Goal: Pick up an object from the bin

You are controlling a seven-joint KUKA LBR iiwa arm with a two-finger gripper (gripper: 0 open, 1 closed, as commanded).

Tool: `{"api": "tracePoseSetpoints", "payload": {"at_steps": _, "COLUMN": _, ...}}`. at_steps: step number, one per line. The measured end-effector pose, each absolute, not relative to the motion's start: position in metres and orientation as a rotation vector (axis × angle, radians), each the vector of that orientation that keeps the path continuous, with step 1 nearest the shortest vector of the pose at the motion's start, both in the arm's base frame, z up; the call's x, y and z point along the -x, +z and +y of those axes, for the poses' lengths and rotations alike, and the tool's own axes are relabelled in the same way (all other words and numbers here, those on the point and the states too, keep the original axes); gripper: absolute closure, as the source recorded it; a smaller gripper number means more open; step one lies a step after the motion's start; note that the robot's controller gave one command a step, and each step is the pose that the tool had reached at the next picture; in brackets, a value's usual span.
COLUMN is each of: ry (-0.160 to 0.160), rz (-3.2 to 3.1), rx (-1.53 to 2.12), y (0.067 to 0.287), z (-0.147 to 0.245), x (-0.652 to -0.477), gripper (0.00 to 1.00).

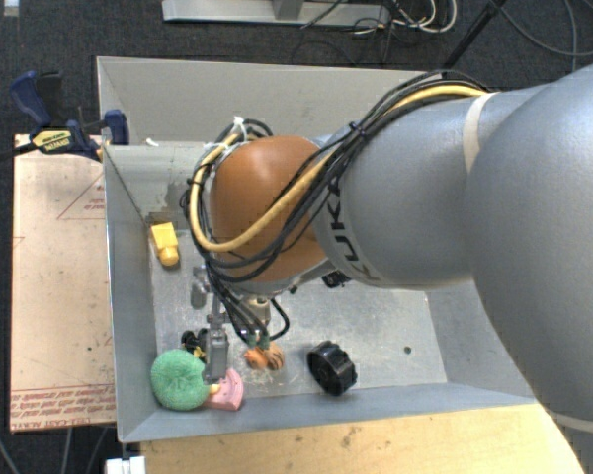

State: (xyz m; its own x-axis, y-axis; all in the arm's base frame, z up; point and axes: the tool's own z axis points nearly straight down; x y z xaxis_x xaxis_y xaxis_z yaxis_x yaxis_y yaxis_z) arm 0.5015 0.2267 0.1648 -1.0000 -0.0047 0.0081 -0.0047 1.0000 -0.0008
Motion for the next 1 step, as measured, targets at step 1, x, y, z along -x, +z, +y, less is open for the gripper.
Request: {"api": "tracePoseSetpoints", "payload": {"at_steps": 1, "ry": -0.002, "rz": -3.141, "rx": -0.001, "y": 0.1695, "z": 0.2256, "x": -0.5036, "gripper": 0.0}}
